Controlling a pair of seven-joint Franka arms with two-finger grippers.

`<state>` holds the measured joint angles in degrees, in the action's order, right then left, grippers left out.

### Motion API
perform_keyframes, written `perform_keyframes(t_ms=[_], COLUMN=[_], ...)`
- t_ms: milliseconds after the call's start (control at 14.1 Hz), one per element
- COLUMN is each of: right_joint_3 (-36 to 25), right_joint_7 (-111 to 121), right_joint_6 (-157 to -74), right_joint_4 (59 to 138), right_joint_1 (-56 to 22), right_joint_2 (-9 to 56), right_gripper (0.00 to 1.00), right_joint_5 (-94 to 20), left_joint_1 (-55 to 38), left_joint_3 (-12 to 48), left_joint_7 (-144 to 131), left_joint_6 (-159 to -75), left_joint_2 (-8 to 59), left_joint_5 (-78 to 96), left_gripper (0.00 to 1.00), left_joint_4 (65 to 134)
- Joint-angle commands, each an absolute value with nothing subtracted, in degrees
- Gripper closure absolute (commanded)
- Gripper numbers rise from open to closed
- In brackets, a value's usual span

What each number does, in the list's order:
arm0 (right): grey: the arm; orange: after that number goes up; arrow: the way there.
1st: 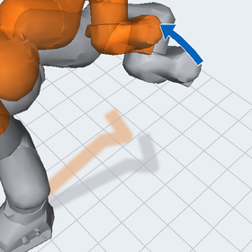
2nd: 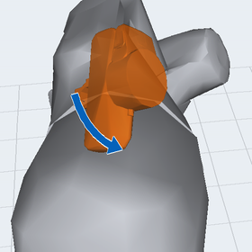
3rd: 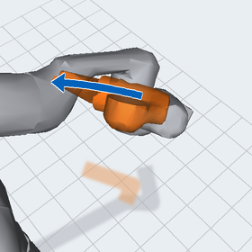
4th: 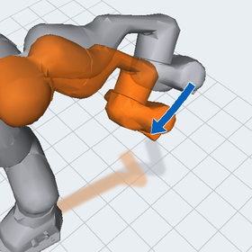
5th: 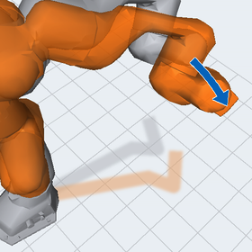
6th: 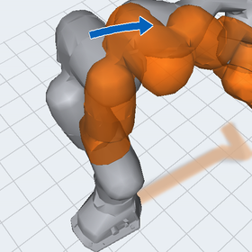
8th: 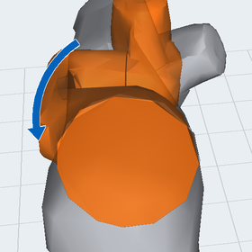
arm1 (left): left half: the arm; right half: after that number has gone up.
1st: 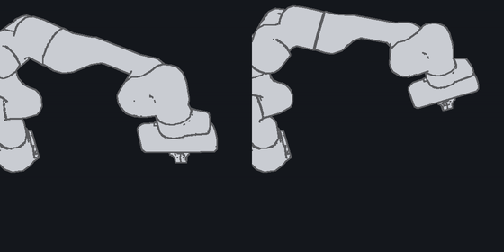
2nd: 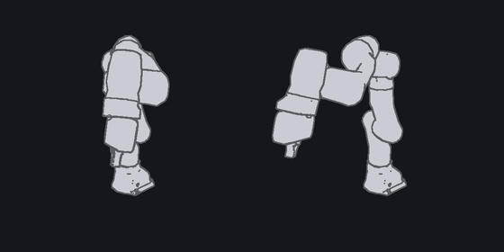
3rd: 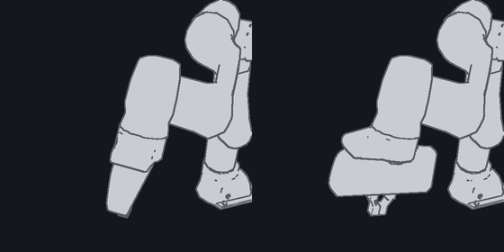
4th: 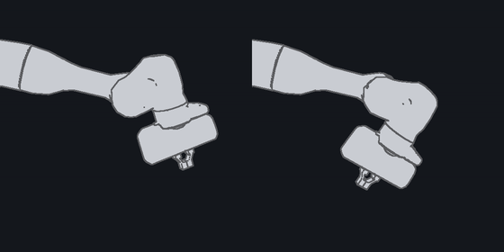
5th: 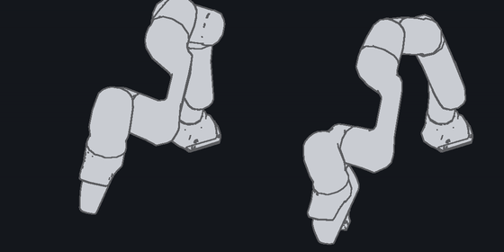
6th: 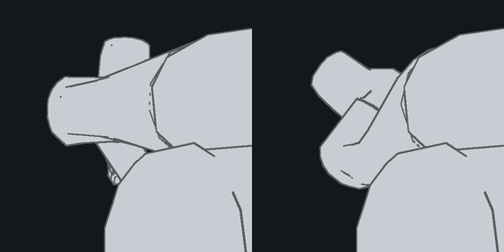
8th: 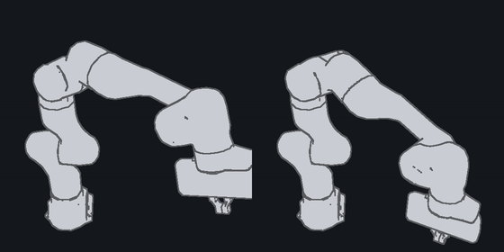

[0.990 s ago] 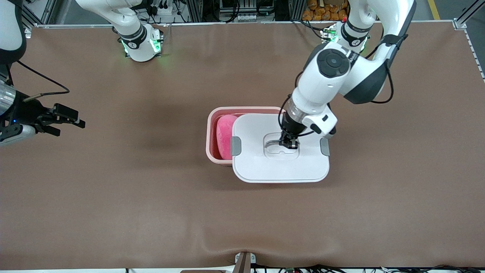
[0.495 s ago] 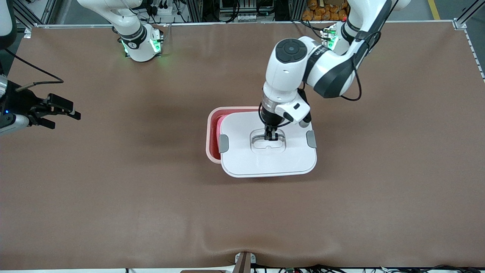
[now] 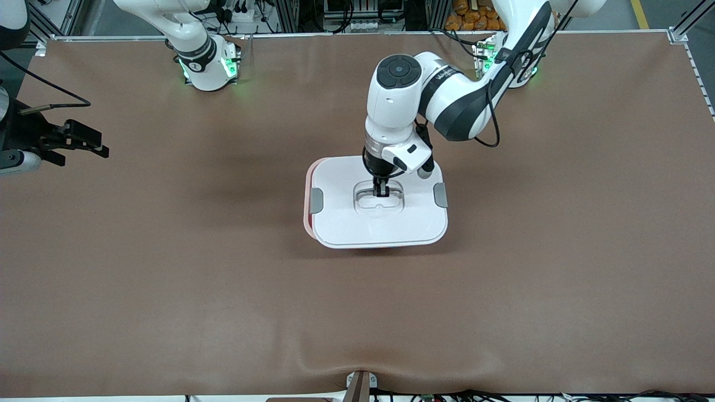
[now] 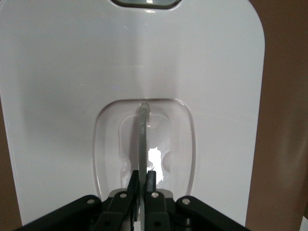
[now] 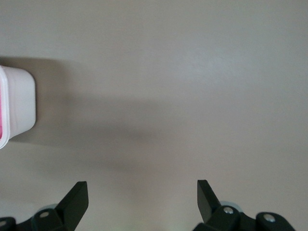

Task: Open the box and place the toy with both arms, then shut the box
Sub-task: 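Move the lid over the box with the left gripper while the right gripper retracts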

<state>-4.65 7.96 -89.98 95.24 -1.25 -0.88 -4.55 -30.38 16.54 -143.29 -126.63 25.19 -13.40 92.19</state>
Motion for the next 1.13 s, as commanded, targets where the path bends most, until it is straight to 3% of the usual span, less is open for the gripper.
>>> perform_keyframes(t_ms=[0, 1061], right_joint_3=[-4.0, -3.9], right_joint_7=[1.3, 0.4], right_joint_6=[-86.4, -84.5], right_joint_4=[93.3, 90.6], right_joint_1=[-1.2, -1.3], right_joint_2=[-1.8, -1.2], right_gripper=[0.00, 0.00], right_joint_5=[-2.5, 1.4], left_joint_1=[-31.7, -33.9], left_joint_3=[16.3, 16.4], left_joint_7=[-145.8, -153.4], left_joint_6=[-127.0, -130.1], left_joint_2=[25.3, 27.4], left_joint_5=[-15.0, -21.5], left_gripper=[1.00, 1.00], left_joint_4=[92.2, 93.7])
